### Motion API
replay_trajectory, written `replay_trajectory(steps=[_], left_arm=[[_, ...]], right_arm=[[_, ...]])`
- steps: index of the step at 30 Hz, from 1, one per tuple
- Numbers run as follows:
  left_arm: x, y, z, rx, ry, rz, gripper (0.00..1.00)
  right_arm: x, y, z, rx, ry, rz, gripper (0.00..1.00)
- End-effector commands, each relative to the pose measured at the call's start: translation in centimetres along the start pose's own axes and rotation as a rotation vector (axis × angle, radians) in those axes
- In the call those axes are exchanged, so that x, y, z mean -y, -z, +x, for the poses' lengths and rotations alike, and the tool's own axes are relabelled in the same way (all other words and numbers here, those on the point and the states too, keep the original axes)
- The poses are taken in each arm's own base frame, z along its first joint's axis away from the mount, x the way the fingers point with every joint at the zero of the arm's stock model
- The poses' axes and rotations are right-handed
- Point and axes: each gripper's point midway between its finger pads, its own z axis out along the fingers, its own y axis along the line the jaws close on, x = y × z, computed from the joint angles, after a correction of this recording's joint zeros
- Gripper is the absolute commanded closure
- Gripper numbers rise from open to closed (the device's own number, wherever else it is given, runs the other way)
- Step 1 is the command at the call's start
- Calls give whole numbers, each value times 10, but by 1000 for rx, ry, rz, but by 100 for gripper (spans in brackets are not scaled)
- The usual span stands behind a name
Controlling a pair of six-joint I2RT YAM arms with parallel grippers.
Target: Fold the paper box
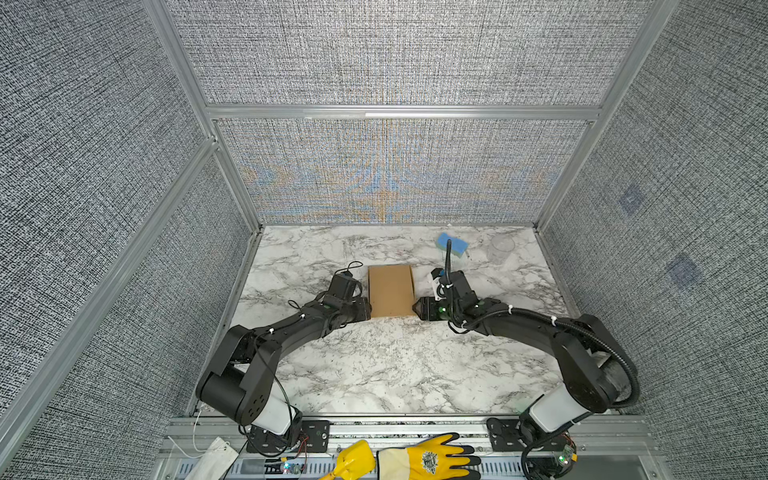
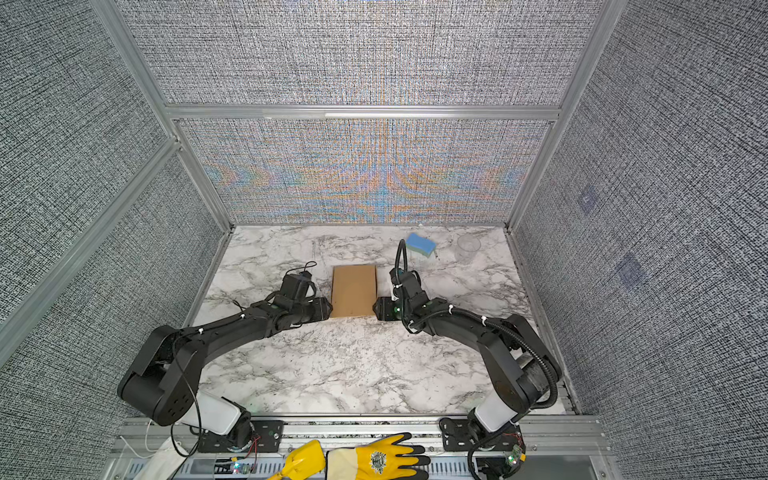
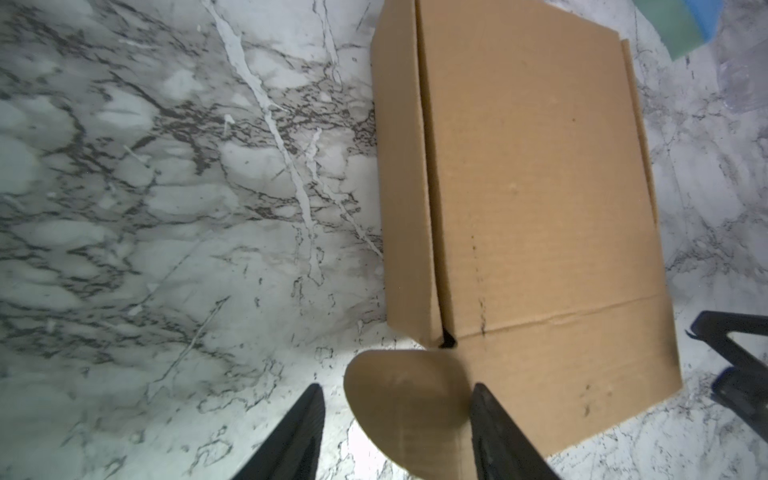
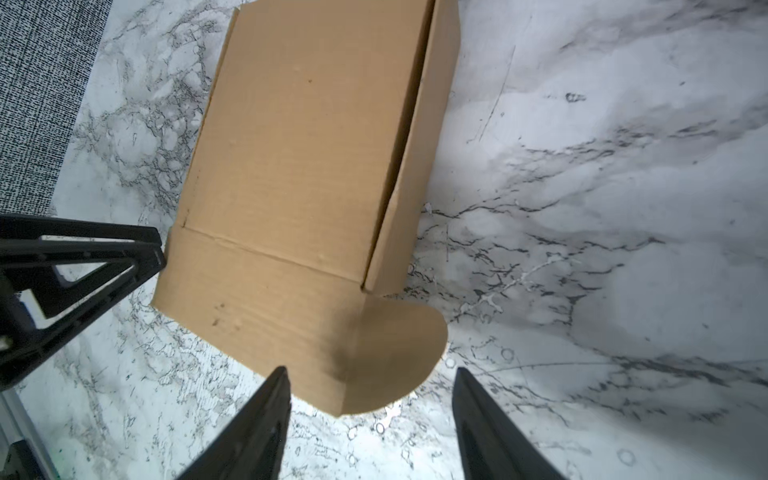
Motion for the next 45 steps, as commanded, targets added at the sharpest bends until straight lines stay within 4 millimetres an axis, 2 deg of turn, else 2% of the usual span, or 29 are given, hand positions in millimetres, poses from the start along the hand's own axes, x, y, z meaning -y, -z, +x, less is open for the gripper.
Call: replay_trajectory(steps=[1,12,22,33,34,35,45], left_arm=[[14,-2,-7,22,-2,63,41],[33,-10,-5,9,-4,115,41],[49,-7,-10,21,-16,141,41],[58,0,-17,35,-29,149,41],[60,1,-17,34,-31,151,41],[60,1,-17,34,-31,150,41],[60,-1,-8,0,-34,143,41]], right_arm=[[-9,-3,-5,15,-26,-40,36],[-22,-14,-6,4,-46,-94,37],[-30,-11,-10,10,-48,-114,41],[-31,-6,-10,-4,-64,-102,45],[-37,-3,-19,11,-60,-113,45],[-37,-3,-20,9,-61,-111,46],[-37,-3,-17,-40,-75,-86,46]])
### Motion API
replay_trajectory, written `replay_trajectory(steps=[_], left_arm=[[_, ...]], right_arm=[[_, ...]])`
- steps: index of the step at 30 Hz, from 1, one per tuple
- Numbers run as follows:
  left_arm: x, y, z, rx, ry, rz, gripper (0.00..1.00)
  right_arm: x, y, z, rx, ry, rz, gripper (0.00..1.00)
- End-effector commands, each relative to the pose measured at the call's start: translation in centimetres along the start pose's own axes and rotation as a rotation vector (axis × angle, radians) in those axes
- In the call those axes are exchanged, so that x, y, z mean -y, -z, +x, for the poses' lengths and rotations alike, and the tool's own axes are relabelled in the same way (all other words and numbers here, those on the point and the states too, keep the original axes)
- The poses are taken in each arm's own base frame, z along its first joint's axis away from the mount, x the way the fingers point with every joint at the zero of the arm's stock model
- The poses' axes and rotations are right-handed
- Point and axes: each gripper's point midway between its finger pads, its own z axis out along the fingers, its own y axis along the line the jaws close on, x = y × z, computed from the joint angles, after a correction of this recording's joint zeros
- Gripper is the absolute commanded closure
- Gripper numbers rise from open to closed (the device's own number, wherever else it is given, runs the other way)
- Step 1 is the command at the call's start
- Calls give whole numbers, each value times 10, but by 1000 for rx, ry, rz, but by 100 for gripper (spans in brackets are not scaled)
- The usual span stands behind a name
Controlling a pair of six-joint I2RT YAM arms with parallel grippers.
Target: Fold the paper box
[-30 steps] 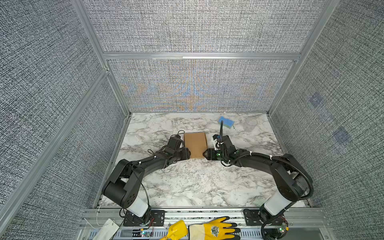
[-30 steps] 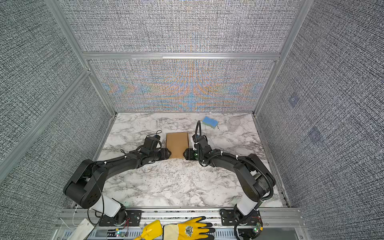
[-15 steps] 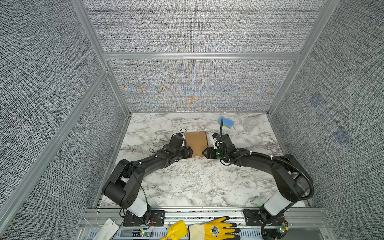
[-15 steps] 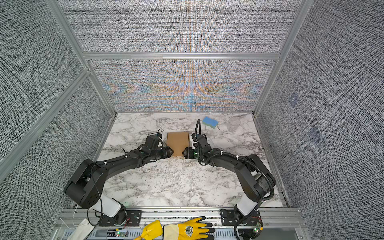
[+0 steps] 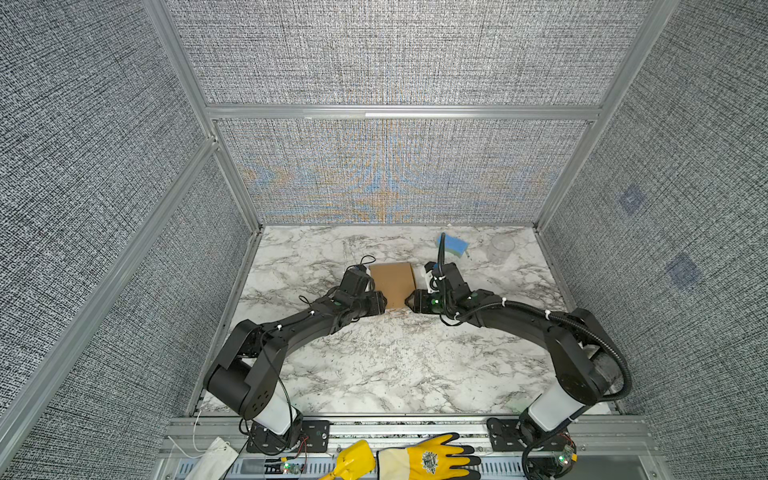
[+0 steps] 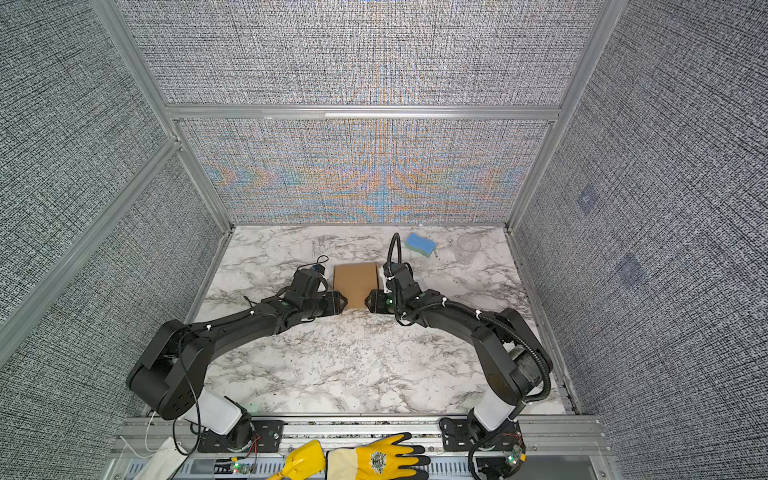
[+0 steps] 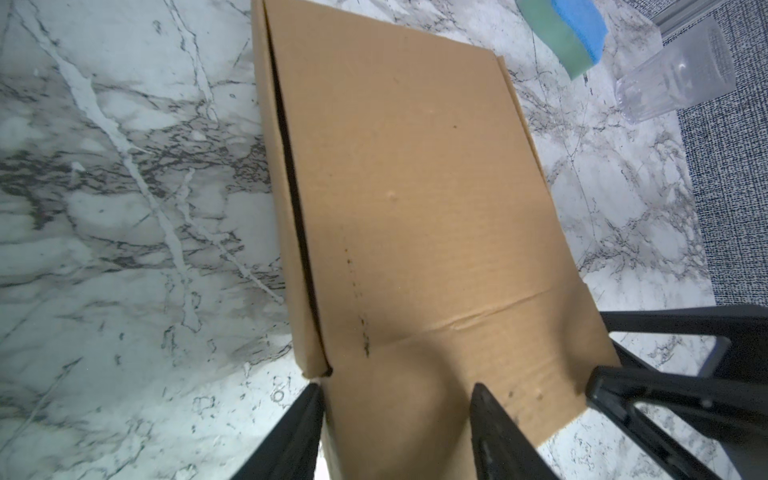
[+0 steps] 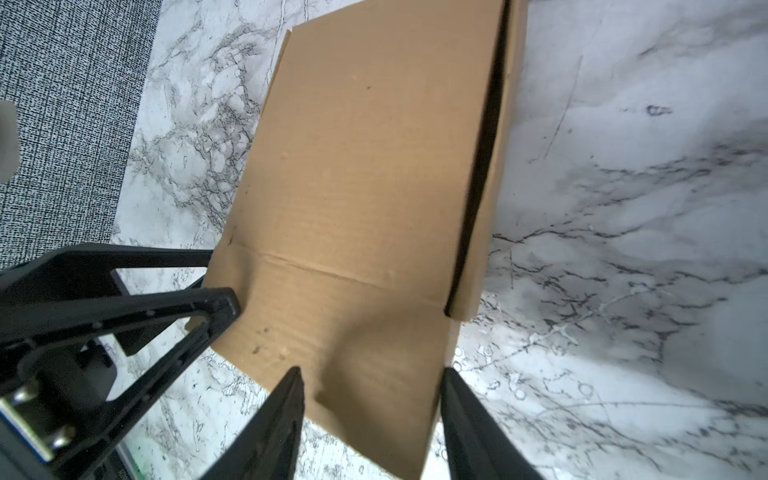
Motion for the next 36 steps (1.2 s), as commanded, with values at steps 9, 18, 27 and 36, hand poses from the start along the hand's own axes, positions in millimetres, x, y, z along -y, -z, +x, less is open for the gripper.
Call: replay_trajectory(steps=[9,18,27,36], left_arm=[[2,-8,11,-33,-9,26,42],[-3,-12,15,-44,-13,14,42],[-4,-17,16,-55,-22,5,42],[-4,-20,13,-62,-38,-6,42]], right_arm=[[4,-12,12,-39,12,-8,49],[14,-20,12,-37,43,30,57],[23,-26,12,-35,69,50,60],[22,-25,3,12,113,32,60]])
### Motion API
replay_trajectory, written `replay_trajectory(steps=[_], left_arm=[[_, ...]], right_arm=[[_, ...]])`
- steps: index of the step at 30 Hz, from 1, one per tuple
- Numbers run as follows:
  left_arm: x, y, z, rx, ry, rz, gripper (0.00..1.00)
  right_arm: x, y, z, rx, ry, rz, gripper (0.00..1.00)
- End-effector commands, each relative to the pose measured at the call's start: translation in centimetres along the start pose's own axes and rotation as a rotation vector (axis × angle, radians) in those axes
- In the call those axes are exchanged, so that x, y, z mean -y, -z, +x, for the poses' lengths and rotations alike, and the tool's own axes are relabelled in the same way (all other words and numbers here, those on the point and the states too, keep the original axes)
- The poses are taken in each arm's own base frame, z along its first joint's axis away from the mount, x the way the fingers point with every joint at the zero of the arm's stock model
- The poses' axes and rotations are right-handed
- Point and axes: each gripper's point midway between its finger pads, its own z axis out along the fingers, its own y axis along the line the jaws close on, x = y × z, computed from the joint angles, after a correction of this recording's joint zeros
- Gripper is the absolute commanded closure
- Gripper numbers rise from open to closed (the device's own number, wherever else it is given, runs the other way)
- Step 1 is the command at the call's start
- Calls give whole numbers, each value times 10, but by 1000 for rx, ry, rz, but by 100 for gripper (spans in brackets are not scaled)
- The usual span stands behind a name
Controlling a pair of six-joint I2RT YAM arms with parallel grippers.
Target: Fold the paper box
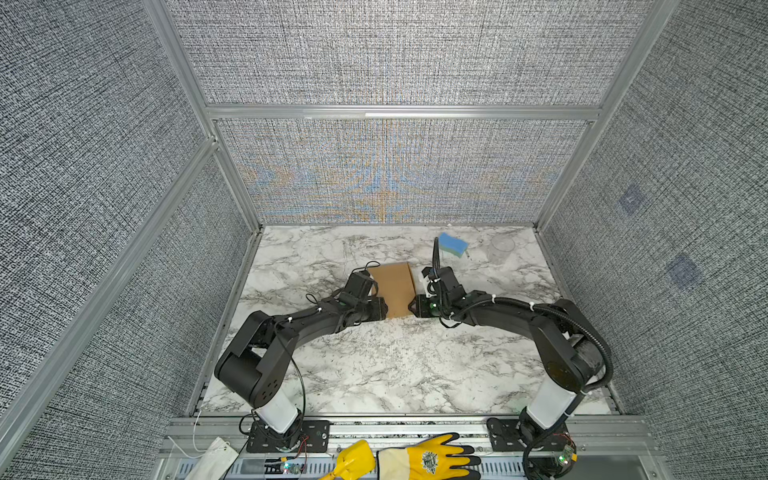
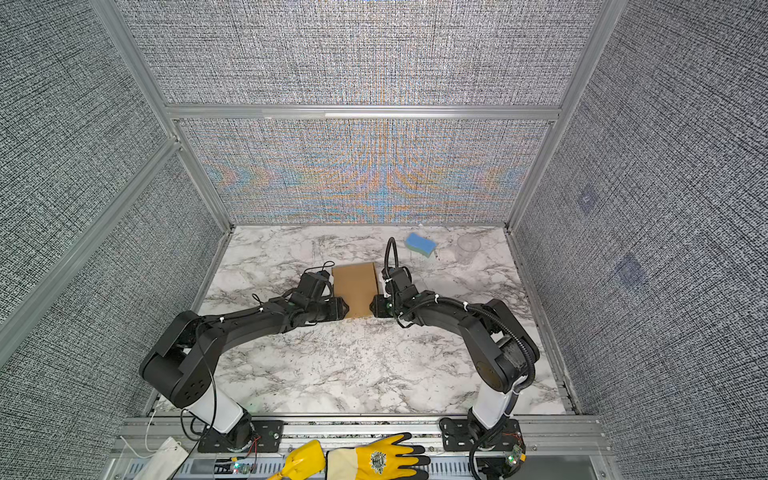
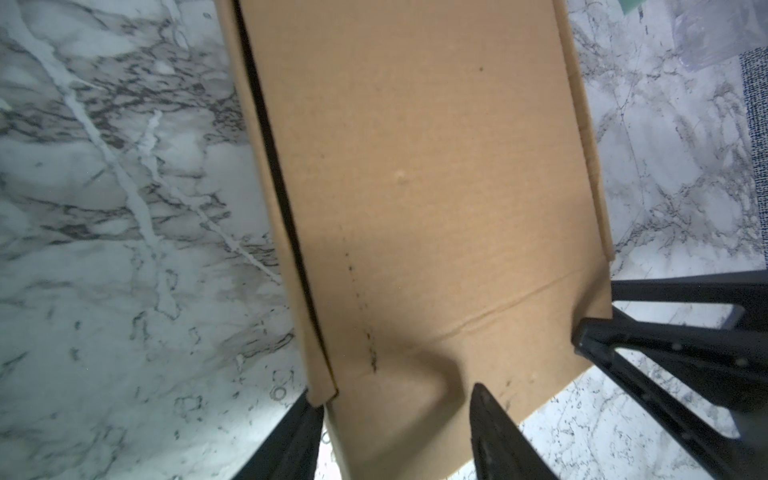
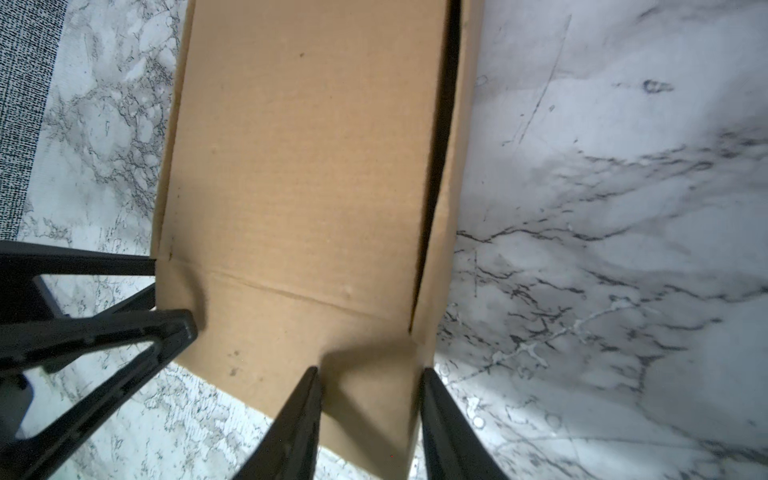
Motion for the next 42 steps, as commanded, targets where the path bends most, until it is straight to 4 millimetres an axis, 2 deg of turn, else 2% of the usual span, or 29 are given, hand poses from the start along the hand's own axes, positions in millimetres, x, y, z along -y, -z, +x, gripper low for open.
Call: replay_trajectory(steps=[1,10,11,23,32,42], left_arm=[[5,0,-3,5,-19,17,42],[1,-2,-2,-1,-17,5,42],[0,-2,-2,-1,-16,3,42],[0,-4,-4,-8,-19,2,42],[-3,5,-8,6,-27,-15,41],[-21,27,-7,37,-13,-68,39]], right_arm=[[-6,1,-9,50,35,-31,60],[-6,-2,-18,106,76,-49,60],[0,-5,-8,90,76,-41,60],[-2,-6,-15,153,107,-74,59],[-7,11,-26,187,130,-77,54],[-9,25,-30,211,132,-79,51]])
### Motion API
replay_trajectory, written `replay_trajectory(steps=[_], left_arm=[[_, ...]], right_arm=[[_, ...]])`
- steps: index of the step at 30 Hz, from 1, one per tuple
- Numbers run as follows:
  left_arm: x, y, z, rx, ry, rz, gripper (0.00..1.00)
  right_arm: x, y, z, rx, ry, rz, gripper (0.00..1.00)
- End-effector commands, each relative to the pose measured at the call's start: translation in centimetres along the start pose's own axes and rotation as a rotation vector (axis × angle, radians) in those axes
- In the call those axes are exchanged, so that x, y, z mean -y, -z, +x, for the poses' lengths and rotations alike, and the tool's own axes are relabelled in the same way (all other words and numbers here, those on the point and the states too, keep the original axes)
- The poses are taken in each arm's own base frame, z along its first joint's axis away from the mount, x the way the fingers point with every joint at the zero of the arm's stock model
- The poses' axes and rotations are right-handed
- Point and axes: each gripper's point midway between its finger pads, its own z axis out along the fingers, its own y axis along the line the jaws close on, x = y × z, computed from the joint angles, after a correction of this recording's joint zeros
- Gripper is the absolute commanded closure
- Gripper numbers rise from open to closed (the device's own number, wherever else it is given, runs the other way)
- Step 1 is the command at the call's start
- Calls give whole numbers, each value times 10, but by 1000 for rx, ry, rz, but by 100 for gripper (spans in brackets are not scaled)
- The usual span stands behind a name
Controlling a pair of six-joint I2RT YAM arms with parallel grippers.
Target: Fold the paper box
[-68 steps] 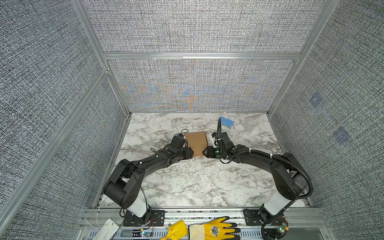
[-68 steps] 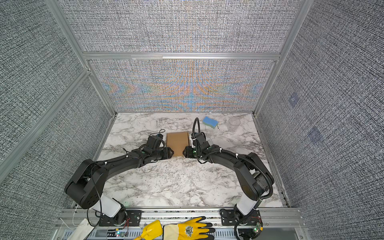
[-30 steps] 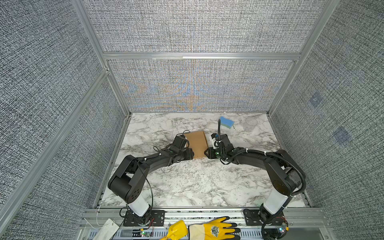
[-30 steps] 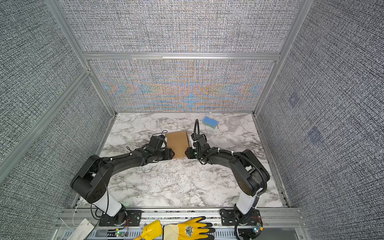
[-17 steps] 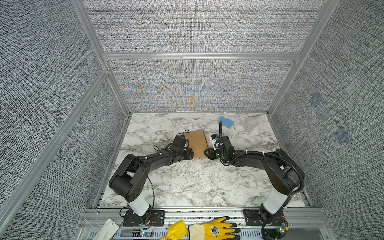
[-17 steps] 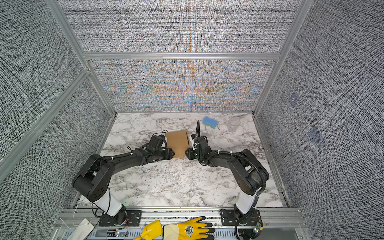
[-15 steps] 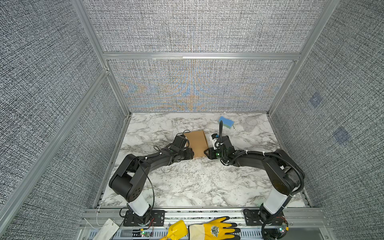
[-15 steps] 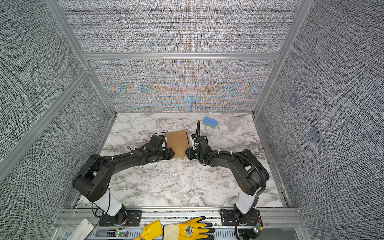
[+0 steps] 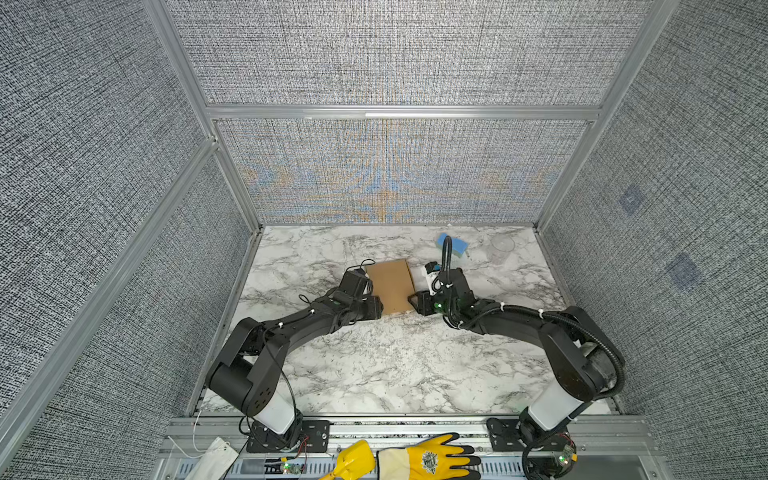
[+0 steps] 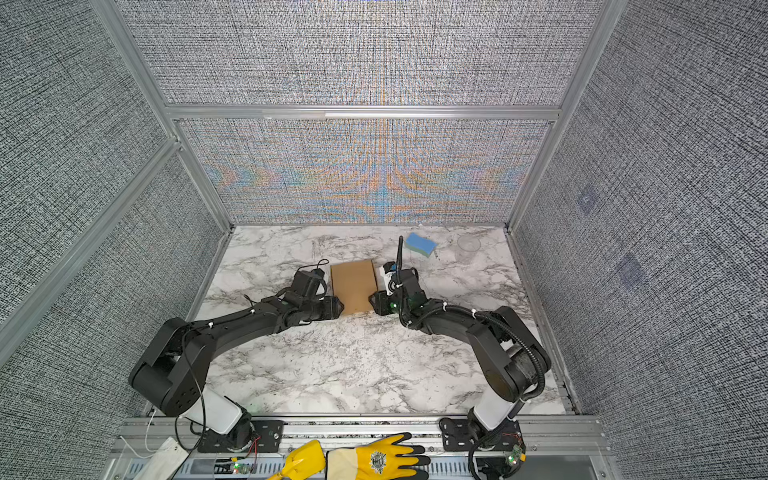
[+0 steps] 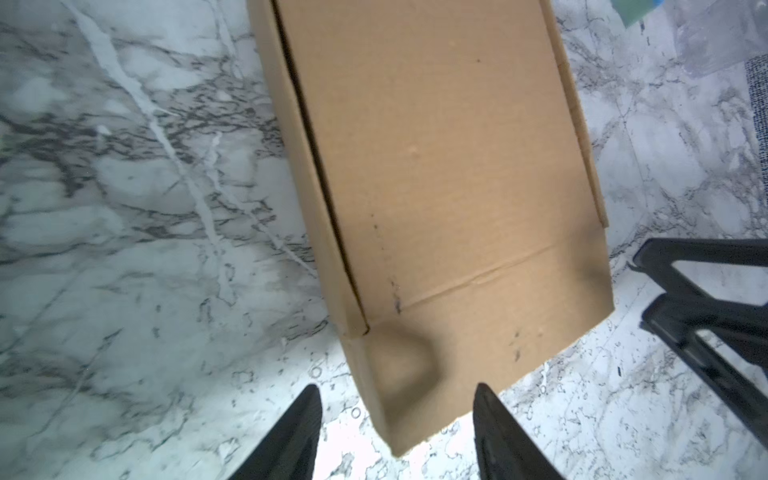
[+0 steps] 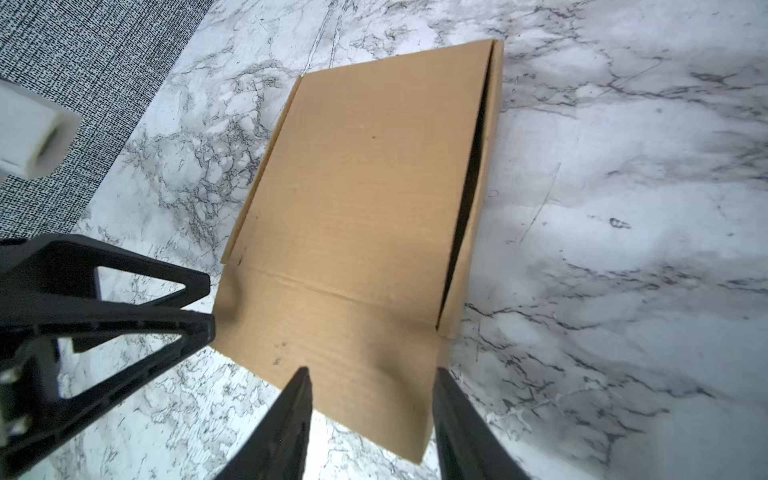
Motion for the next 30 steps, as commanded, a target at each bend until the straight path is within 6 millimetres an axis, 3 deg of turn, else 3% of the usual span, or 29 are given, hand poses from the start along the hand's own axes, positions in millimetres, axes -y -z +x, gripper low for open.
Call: replay_trajectory(steps=[1,8,12,22,30], left_arm=[[-7,8,-2,17,-6,-29,39],[-2,23,-30,79,-46,-63,39],[7,22,-51,100,-89,-70,39],[37,-9,-96,121,-188,-14,39],[51,-39,-119,119,-251,14,39]], right_arm=[[0,5,-2,10,6,7,51],[2,16,3,7,-2,19,52],[3,23,11,2,-18,21,52],[6,34,32,-47,-62,40,55],[6,34,33,-64,-71,49,56]])
